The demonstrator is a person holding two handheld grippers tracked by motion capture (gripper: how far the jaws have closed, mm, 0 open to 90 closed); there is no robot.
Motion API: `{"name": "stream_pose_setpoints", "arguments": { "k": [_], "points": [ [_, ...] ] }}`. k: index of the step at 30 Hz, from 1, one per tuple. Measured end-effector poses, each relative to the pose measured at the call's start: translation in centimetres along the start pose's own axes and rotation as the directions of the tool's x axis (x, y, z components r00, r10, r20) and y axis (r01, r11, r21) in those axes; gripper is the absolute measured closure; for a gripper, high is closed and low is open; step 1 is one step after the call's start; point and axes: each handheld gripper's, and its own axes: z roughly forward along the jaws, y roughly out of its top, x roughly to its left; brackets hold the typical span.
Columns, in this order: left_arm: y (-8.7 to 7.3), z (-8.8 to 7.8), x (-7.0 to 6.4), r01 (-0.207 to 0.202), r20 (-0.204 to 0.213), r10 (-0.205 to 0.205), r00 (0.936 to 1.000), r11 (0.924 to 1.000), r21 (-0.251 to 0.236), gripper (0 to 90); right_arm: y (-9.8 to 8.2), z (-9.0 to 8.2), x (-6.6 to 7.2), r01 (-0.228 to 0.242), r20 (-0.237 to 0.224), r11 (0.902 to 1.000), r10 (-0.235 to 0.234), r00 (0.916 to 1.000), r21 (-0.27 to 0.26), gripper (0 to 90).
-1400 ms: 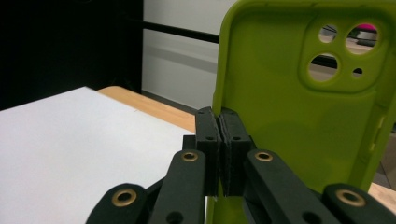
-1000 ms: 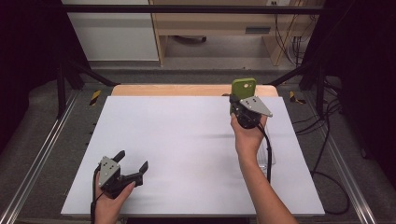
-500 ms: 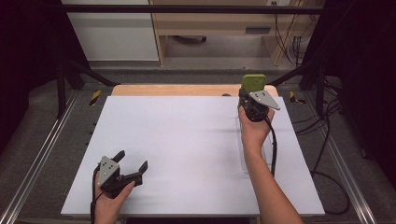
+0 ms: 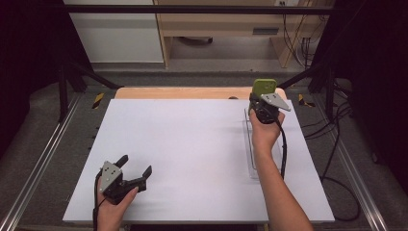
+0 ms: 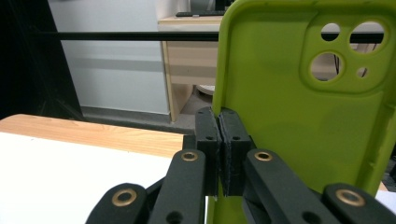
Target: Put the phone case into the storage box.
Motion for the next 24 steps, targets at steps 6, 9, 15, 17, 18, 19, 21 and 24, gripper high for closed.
{"name": "stream_pose_setpoints", "arguments": {
  "k": [6,9,15,17,18,19,21,24],
  "points": [
    [0.0,0.0,0.0,-0.003,0.000,0.003,1.0000,1.0000,-0.001,4.5,-0.7,0.7,-0.3,0.007,0.009,0.9996,-0.007,0.9999,0.027,88.5],
    [0.0,0.0,-0.1,-0.003,0.001,0.003,1.0000,1.0000,0.000,4.5,-0.8,0.9,-0.4,0.007,0.012,0.9995,-0.007,0.9999,0.031,88.5],
    [0.0,0.1,-0.2,-0.009,0.004,0.009,1.0000,1.0000,0.003,4.5,-1.4,1.5,-0.5,0.001,0.017,0.9989,-0.001,0.9999,0.046,88.4],
    [0.0,0.1,-0.2,-0.008,0.007,0.008,0.9999,1.0000,0.003,4.5,-1.6,1.8,-0.5,-0.003,0.017,0.9987,0.002,0.9999,0.051,88.4],
    [0.0,0.2,-0.3,-0.007,0.009,0.007,0.9999,1.0000,0.003,4.5,-1.7,1.9,-0.5,-0.005,0.019,0.9986,0.004,0.9998,0.053,88.4],
    [0.0,0.2,-0.3,-0.007,0.009,0.007,0.9999,1.0000,0.003,4.5,-1.9,2.0,-0.5,-0.007,0.019,0.9983,0.005,0.9998,0.058,88.4],
    [0.0,0.2,-0.4,-0.010,0.011,0.010,0.9999,0.9999,0.003,4.5,-2.1,2.3,-0.5,-0.005,0.023,0.9978,0.003,0.9997,0.066,88.4],
    [0.0,0.2,-0.4,-0.012,0.013,0.012,0.9998,0.9999,0.001,4.5,-2.4,2.5,-0.5,0.000,0.027,0.9972,-0.002,0.9996,0.074,88.4]
  ]
}}
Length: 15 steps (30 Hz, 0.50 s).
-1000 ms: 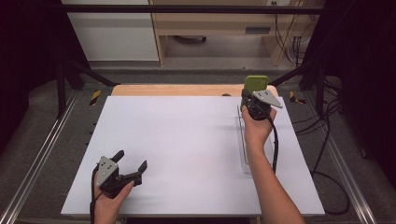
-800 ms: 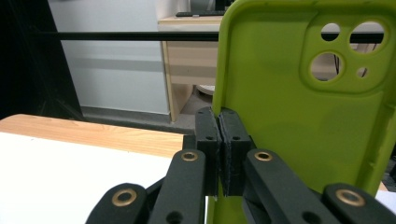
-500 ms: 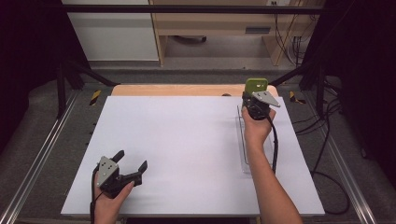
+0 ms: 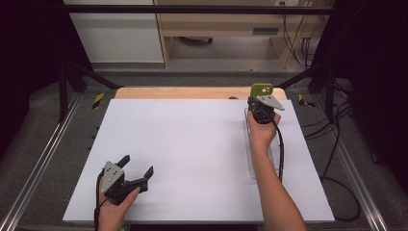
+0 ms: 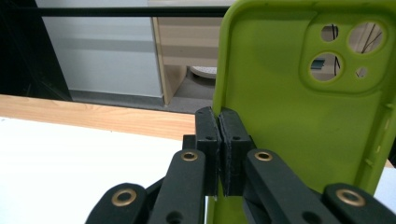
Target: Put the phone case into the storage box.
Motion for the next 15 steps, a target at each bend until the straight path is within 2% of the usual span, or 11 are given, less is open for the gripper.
{"name": "stream_pose_setpoints", "arguments": {
  "k": [9,11,15],
  "points": [
    [-0.04,-0.01,0.17,0.012,0.004,-0.012,0.9999,0.9999,-0.001,4.5,-0.50,0.25,-0.02,0.013,0.000,0.9997,-0.013,0.9999,0.023,88.3],
    [-0.03,0.01,0.12,0.011,0.005,-0.011,0.9999,0.9999,-0.001,4.5,-0.58,0.30,-0.12,-0.007,0.001,0.9997,0.007,1.0000,0.023,88.3],
    [-0.03,-0.01,0.10,0.008,0.006,-0.008,0.9999,1.0000,0.001,4.5,-0.64,0.37,-0.13,-0.003,0.000,0.9996,0.003,1.0000,0.028,88.3]
  ]
}}
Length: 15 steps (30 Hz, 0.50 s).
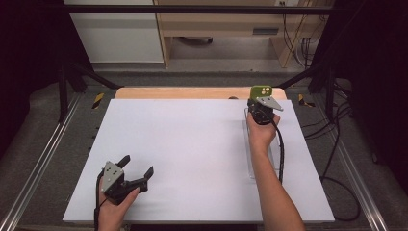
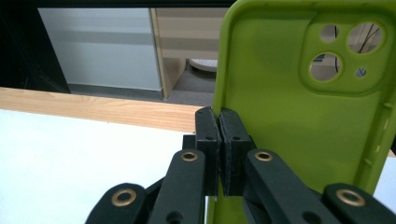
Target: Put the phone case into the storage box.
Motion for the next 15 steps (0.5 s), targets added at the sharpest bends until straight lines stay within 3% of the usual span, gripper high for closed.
{"name": "stream_pose_setpoints", "arguments": {
  "k": [15],
  "points": [
    [0.01,-0.07,0.11,0.007,0.002,-0.007,1.0000,1.0000,0.000,4.7,-0.32,0.29,0.33,0.000,-0.002,0.9995,0.000,1.0000,0.033,88.3]
  ]
}}
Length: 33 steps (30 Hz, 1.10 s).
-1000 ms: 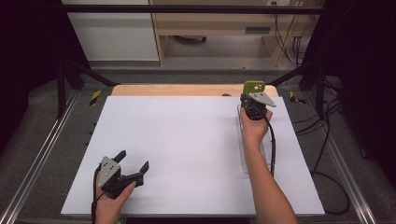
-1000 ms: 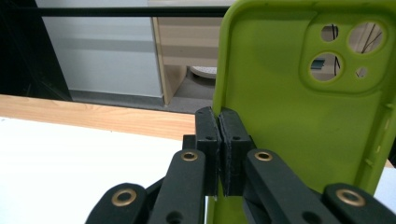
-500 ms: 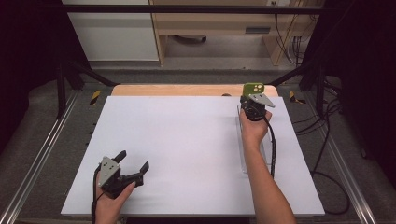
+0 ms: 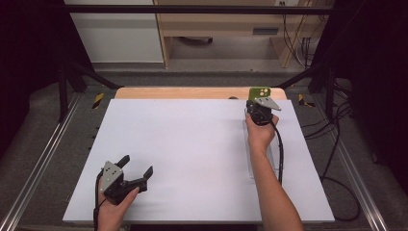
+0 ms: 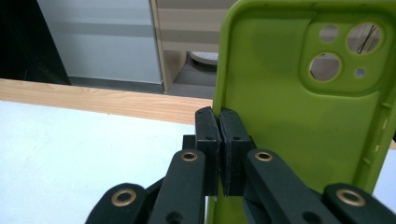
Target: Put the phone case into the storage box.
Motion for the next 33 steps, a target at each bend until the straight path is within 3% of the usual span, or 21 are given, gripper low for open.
{"name": "stream_pose_setpoints", "arguments": {
  "k": [33],
  "points": [
    [-0.01,0.08,-0.13,-0.003,0.009,0.003,1.0000,1.0000,0.001,4.7,-0.75,0.76,-0.15,-0.020,-0.005,0.9972,0.020,0.9998,0.073,87.9]
  ]
}}
